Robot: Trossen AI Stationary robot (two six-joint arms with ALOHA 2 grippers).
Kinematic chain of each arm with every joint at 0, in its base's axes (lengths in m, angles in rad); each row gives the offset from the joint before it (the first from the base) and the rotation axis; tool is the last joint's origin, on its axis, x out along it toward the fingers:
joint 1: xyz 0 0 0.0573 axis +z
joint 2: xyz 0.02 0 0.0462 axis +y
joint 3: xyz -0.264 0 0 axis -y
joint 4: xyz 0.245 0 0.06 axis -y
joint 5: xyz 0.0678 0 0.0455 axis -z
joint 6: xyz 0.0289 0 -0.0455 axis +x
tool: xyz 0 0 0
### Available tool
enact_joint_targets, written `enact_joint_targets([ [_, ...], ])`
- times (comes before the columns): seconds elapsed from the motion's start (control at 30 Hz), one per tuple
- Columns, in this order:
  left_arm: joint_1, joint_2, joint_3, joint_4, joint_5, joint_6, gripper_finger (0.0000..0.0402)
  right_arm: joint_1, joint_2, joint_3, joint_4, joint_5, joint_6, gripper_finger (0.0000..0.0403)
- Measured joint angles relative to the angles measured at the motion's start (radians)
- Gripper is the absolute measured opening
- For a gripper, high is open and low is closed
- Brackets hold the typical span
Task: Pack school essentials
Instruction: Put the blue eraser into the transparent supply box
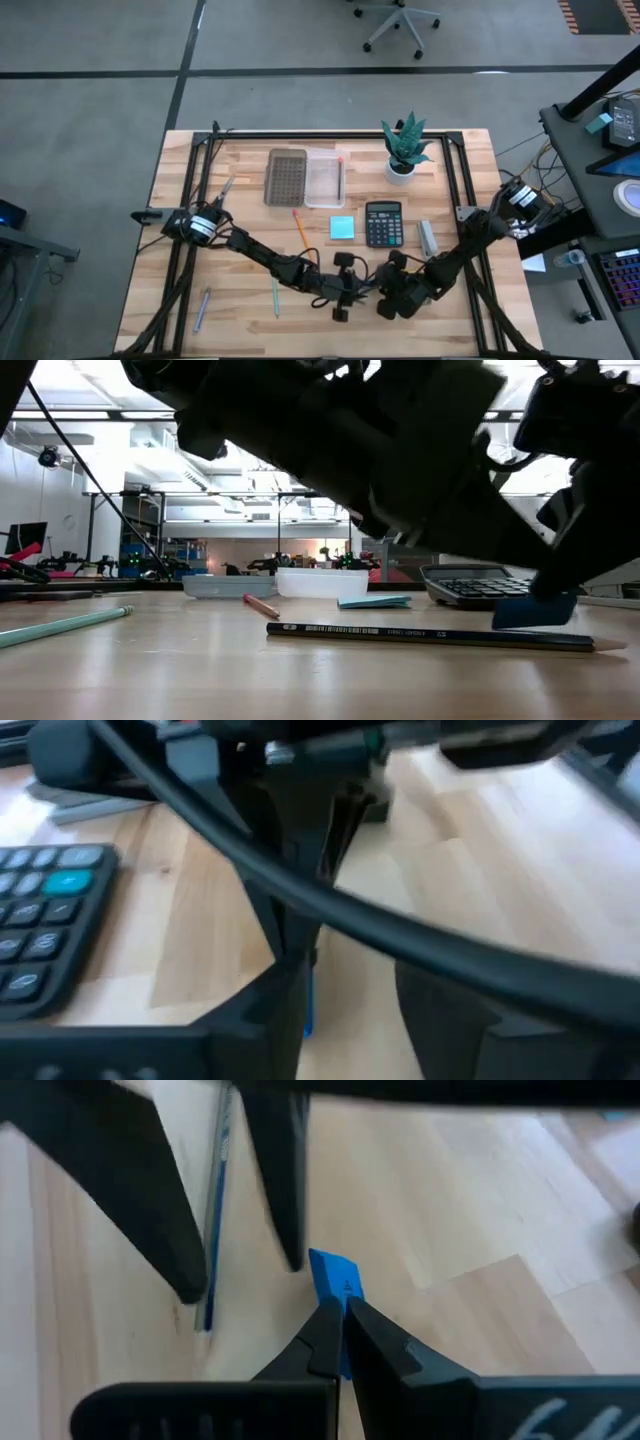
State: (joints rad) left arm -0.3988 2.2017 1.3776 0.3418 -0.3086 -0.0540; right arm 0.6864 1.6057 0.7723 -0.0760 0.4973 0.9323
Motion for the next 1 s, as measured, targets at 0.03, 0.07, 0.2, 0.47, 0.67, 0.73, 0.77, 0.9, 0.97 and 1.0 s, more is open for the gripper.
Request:
enact_joint_targets([
  [0.03,0.0,0.0,-0.001,-0.003,-0.018,0.01,0.015,-0.003,-0.001,0.0,0.0,-0.001,0.001,0.0007],
  [0.07,0.0,0.0,-0.003,-0.004,-0.028,0.013,0.0159,-0.003,-0.001,0.0,0.0,-0.001,0.0,0.0007],
  [0.2,0.006,0.0,-0.015,-0.013,-0.041,0.016,0.0175,-0.006,-0.004,0.0,0.003,-0.005,-0.006,0.0007],
  [0.47,0.023,0.001,-0.049,-0.011,-0.041,0.01,0.0176,-0.008,-0.005,0.0,0.004,-0.007,-0.016,0.0008],
  [0.67,0.022,0.001,-0.051,-0.004,-0.039,0.009,0.0176,-0.007,-0.023,0.002,-0.06,-0.067,0.019,0.0008],
  [0.73,0.022,0.001,-0.051,-0.003,-0.039,0.009,0.0176,-0.007,-0.037,0.002,-0.111,-0.096,0.068,0.0008],
  [0.77,0.022,0.001,-0.051,0.002,-0.039,0.01,0.0175,-0.007,-0.043,0.002,-0.13,-0.109,0.092,0.0008],
  [0.9,0.021,0.003,-0.053,0.051,-0.015,0.012,0.0145,-0.007,-0.048,0.002,-0.144,-0.128,0.19,0.0008],
  [0.97,0.024,0.016,-0.053,0.049,-0.004,0.009,0.0116,-0.006,-0.048,0.002,-0.146,-0.144,0.243,0.0008],
  [1.0,0.024,0.02,-0.056,0.039,0.0,0.009,0.01,-0.006,-0.048,0.002,-0.148,-0.151,0.27,0.0008],
])
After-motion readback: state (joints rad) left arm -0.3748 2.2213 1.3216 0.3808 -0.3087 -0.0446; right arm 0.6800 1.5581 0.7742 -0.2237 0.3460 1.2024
